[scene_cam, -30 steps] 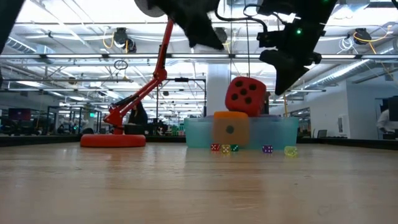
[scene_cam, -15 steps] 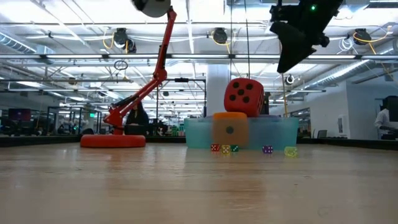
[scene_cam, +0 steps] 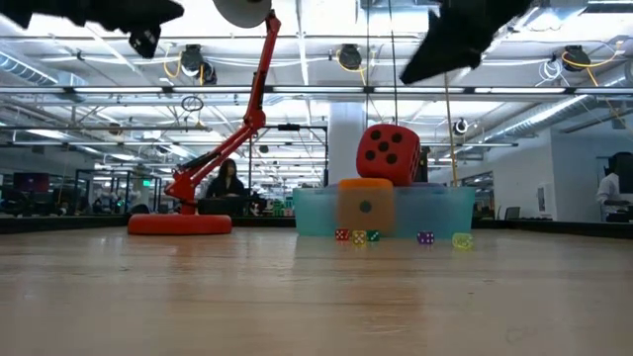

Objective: Pick & Place Dice
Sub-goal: Put the small light yellow dice into the green bin

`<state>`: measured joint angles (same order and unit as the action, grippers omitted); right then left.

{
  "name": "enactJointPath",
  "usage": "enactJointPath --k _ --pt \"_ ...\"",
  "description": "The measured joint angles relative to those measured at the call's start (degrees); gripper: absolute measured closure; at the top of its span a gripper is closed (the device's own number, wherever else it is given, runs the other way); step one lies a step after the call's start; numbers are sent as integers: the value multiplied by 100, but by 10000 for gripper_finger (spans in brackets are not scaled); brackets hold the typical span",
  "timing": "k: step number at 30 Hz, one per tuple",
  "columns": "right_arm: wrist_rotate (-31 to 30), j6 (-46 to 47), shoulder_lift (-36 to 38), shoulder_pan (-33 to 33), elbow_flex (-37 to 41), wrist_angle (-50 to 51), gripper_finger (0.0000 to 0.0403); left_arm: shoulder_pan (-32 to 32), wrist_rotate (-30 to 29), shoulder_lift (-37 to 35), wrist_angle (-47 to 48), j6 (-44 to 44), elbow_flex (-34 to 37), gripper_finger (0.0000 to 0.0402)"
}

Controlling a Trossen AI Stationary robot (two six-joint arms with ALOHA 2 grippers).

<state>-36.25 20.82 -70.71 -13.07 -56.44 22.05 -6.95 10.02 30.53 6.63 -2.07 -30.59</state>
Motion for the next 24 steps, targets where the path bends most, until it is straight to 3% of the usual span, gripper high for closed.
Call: enactJointPath --k 4,8,10,13,16,24 --pt "1308 -297 177 201 974 -2228 362 -23 -46 -240 -397 -1 601 401" --pt "1698 -552 226 297 2037 -4217 386 -70 -190 -254 -230 298 781 401" --pt "1702 -553 280 293 2450 -4957 396 -111 -542 -282 -124 396 779 401" --pt "1567 -555 523 290 2963 -5522 401 -155 -997 -506 -9 466 780 399" --pt "1226 -576 884 221 3352 -5927 400 -157 -950 -822 28 455 778 398" --pt "1205 -957 1302 -106 3902 -6723 399 -156 -776 -1759 -72 332 772 396"
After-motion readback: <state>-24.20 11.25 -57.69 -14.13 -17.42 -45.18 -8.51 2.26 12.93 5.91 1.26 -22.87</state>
